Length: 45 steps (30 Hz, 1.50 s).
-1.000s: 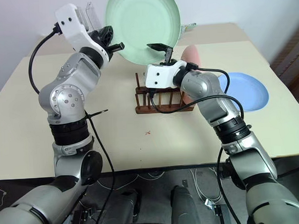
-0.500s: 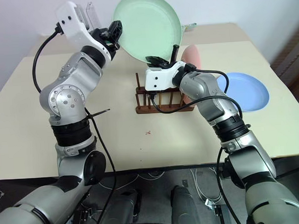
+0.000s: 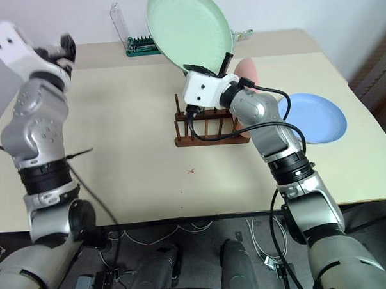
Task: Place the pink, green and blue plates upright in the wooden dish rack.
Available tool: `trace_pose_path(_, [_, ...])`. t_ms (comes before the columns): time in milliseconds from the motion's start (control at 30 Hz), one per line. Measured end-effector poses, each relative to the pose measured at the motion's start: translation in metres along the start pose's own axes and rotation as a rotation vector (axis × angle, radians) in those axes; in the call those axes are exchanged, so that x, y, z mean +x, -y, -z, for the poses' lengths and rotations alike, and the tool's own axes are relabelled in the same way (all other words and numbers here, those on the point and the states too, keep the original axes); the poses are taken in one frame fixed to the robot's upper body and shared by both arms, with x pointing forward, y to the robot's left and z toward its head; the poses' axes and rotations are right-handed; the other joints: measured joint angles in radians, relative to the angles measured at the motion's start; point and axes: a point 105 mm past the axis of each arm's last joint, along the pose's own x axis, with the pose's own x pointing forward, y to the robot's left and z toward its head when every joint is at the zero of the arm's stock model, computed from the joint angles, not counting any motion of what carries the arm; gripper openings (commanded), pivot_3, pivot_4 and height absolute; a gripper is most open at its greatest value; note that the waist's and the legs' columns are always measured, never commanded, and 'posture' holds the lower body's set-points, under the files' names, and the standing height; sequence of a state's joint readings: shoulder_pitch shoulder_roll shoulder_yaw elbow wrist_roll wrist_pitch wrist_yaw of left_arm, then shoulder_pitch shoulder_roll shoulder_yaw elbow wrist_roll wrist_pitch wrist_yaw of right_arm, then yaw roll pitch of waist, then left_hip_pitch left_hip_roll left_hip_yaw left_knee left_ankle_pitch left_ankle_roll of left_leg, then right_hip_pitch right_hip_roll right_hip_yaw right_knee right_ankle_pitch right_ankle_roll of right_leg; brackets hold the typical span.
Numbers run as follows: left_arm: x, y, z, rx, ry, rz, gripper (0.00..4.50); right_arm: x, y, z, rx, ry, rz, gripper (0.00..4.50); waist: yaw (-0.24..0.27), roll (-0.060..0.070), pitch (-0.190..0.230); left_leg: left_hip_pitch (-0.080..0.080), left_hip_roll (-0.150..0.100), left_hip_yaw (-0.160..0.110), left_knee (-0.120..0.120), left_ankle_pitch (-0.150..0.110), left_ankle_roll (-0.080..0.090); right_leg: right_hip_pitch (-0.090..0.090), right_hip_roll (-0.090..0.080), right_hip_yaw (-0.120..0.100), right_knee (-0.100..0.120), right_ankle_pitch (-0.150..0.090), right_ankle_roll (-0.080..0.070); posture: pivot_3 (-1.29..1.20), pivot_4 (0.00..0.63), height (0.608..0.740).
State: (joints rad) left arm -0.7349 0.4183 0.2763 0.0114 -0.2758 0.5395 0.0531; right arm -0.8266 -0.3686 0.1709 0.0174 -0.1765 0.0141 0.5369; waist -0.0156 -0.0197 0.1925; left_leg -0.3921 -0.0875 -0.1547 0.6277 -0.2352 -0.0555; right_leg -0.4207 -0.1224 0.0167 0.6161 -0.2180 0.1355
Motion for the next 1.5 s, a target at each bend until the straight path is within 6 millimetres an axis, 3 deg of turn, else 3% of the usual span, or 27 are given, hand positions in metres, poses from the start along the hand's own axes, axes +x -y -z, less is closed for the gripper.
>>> trace_pose_path(167, [-0.036,0.029,0.072,0.120,-0.180,0.303,3.95,-0.015,0.010,-0.044,0.495,0.172,0.039,0.19,-0.002,0.001,0.000,0.000,0.001,-0.001,-0.001,-0.003,0.004,-0.002,0.000,0.001,0.001,0.001,-0.002,0.00,0.150,0.740])
trace_pose_path(233, [-0.051,0.037,0.086,0.106,-0.217,0.391,3.95,-0.025,0.008,-0.049,0.659,0.181,0.045,0.19,-0.001,0.001,0.000,0.000,0.002,-0.001,-0.001,-0.003,0.005,-0.003,0.001,0.000,0.002,0.002,-0.003,0.00,0.150,0.740])
trace_pose_path(367, [-0.067,0.047,0.080,0.082,-0.180,0.521,3.95,-0.035,-0.008,-0.034,0.947,0.091,0.090,0.19,0.000,0.002,-0.001,0.000,0.006,0.002,-0.001,-0.003,0.005,-0.004,0.004,0.001,0.002,0.003,-0.005,0.00,0.150,0.740])
trace_pose_path(467, [-0.079,0.051,0.086,0.069,-0.194,0.598,3.95,-0.040,-0.005,-0.020,1.067,0.031,0.175,0.19,-0.002,0.003,-0.001,0.001,0.008,0.005,-0.002,-0.003,0.005,-0.005,0.005,0.002,0.002,0.003,-0.006,0.00,0.150,0.740])
trace_pose_path(567, [-0.096,0.056,0.097,0.068,-0.245,0.695,3.95,-0.046,-0.001,-0.011,1.111,-0.004,0.221,0.19,-0.003,0.003,-0.001,0.001,0.009,0.008,-0.002,-0.003,0.005,-0.005,0.005,0.003,0.002,0.003,-0.006,0.00,0.150,0.740])
trace_pose_path(800, [-0.140,0.088,0.109,0.052,-0.315,0.968,3.95,-0.048,-0.002,-0.004,1.180,-0.040,0.235,0.19,-0.004,0.004,-0.001,0.001,0.011,0.010,-0.002,-0.003,0.006,-0.006,0.006,0.004,0.002,0.004,-0.006,0.00,0.150,0.740])
trace_pose_path(967, [-0.146,0.093,0.111,0.059,-0.327,1.004,3.95,-0.047,-0.008,-0.003,1.223,-0.068,0.210,0.19,-0.003,0.004,-0.001,0.001,0.011,0.010,-0.002,-0.003,0.006,-0.006,0.006,0.004,0.002,0.004,-0.006,0.00,0.150,0.740])
trace_pose_path(1133, [-0.146,0.094,0.112,0.058,-0.329,1.002,3.95,-0.048,-0.014,0.012,1.280,-0.148,0.225,0.19,-0.004,0.004,-0.001,0.001,0.011,0.010,-0.002,-0.003,0.006,-0.006,0.006,0.004,0.002,0.004,-0.006,0.00,0.150,0.740])
trace_pose_path(1233, [-0.147,0.095,0.112,0.058,-0.328,1.002,3.98,-0.048,-0.016,0.018,1.300,-0.184,0.229,1.19,-0.004,0.004,0.000,0.001,0.011,0.010,-0.002,-0.003,0.006,-0.006,0.006,0.004,0.002,0.004,-0.006,0.00,0.150,0.740])
trace_pose_path(1433, [-0.148,0.098,0.112,0.054,-0.326,1.011,3.98,-0.045,-0.015,0.016,1.282,-0.193,0.220,4.17,-0.004,0.004,0.000,0.001,0.011,0.010,-0.002,-0.003,0.006,-0.006,0.006,0.004,0.001,0.004,-0.006,0.00,0.150,0.740])
trace_pose_path(1500, [-0.149,0.099,0.112,0.054,-0.326,1.012,3.98,-0.044,-0.015,0.015,1.257,-0.203,0.209,4.17,-0.003,0.004,0.000,0.001,0.011,0.010,-0.002,-0.003,0.006,-0.006,0.006,0.004,0.001,0.004,-0.006,0.00,0.150,0.740])
